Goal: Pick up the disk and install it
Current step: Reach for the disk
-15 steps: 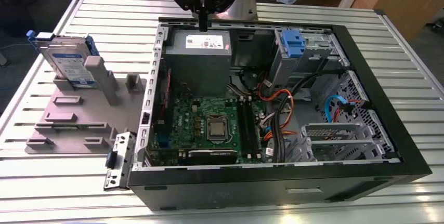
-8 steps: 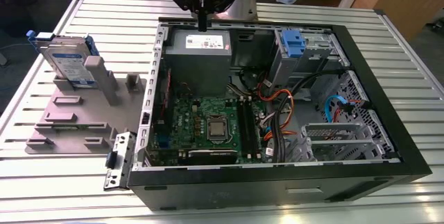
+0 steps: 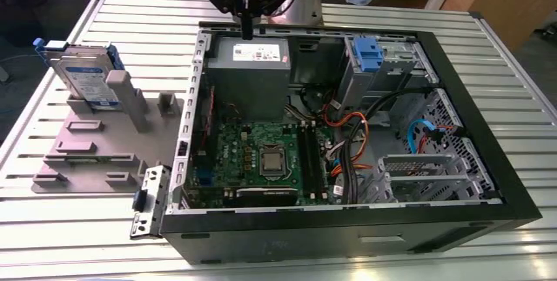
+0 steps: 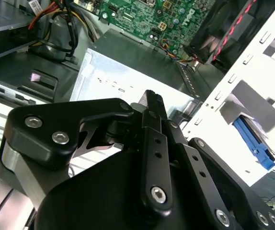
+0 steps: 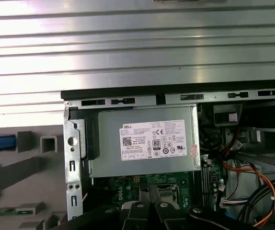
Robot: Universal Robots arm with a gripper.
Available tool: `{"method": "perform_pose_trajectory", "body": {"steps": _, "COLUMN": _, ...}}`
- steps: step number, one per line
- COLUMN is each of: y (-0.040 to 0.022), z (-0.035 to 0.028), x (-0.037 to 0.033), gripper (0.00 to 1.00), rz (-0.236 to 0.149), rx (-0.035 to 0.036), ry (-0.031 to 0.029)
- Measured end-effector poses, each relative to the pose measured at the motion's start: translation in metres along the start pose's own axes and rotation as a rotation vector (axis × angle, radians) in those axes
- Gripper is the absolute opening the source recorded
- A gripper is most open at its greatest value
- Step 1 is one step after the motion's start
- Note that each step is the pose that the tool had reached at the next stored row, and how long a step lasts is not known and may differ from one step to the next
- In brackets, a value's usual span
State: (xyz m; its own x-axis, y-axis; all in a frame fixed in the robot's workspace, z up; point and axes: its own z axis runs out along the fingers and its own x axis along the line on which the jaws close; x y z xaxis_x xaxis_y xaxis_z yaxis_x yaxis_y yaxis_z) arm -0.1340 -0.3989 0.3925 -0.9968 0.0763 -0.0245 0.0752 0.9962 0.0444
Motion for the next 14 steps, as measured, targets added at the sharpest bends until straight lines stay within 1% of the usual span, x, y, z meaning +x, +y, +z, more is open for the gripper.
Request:
{"method": "perform_pose_trajectory", "body": {"steps": 4, "y": -0.0005, "z": 0.0000, "x": 0.0064, "gripper": 0.11, "rz": 0.000, "rx": 0.0000, "ry": 0.0000}}
{"method": "perform_pose_trajectory", "body": {"steps": 14, "y": 0.0001, "z": 0.0000, "x": 0.0081, "gripper": 0.11, "rz": 0.000, "rx": 0.0000, "ry": 0.0000}}
